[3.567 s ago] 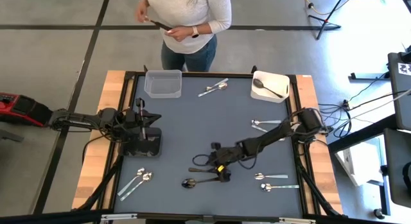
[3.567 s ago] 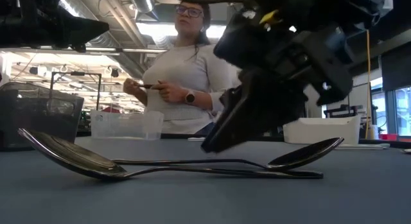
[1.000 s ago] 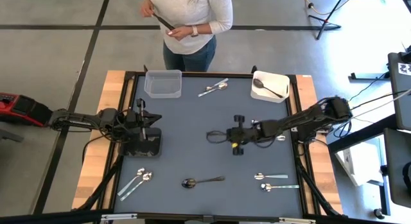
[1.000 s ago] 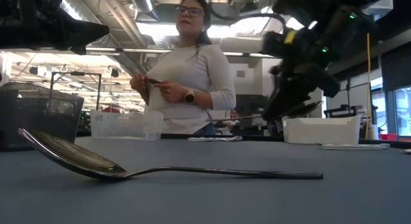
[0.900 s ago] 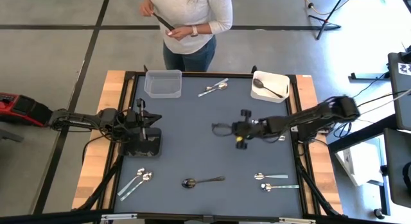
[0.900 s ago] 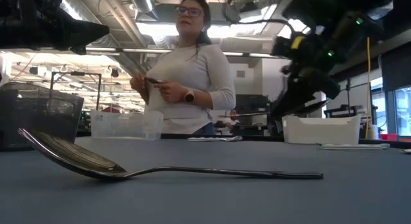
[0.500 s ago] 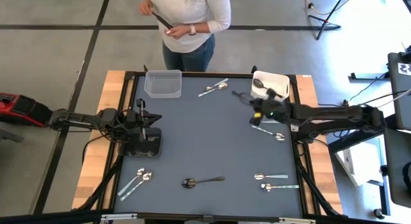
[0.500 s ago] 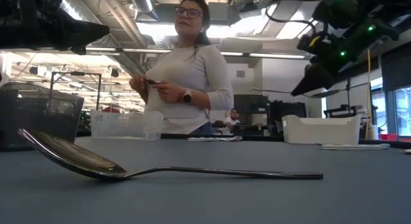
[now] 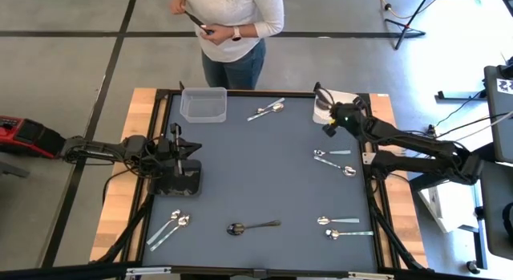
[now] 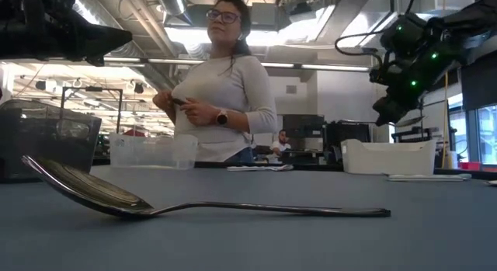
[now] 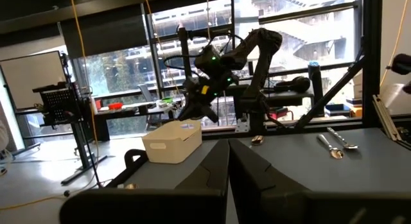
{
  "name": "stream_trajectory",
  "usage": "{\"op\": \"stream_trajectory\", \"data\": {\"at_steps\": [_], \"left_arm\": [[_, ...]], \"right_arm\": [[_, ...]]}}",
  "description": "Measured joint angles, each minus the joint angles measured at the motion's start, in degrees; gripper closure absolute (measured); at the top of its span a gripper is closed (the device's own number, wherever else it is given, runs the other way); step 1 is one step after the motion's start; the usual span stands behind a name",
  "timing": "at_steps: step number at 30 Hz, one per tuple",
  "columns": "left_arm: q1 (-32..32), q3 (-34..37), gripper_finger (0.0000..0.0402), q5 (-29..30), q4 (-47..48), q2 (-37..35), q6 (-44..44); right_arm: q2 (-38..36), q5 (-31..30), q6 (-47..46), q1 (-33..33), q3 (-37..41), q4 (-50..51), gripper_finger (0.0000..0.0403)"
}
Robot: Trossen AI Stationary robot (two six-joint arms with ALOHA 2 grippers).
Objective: Sort silverware by color (type)
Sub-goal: Put the black spoon into the white bin
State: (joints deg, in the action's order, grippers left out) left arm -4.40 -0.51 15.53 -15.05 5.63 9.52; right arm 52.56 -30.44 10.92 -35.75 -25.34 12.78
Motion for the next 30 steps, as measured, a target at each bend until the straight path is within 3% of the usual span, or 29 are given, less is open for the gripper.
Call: {"op": "stream_trajectory", "data": {"at_steps": [10, 19, 30], "left_arm": [[0.0, 0.0, 0.0397, 0.0, 0.0, 0.0, -0.1], [0.0, 0.0, 0.0397, 0.0, 0.0, 0.0, -0.1], [0.0, 0.0, 0.0397, 0.0, 0.0, 0.0, -0.1]], "right_arm": [[6.8, 4.1, 1.1, -11.1, 0.0, -2.7, 0.0398], [12.4, 5.6, 1.4, -13.4, 0.0, -7.1, 0.0395], [13.5, 3.5, 2.7, -12.2, -1.9, -7.0, 0.0288]]}}
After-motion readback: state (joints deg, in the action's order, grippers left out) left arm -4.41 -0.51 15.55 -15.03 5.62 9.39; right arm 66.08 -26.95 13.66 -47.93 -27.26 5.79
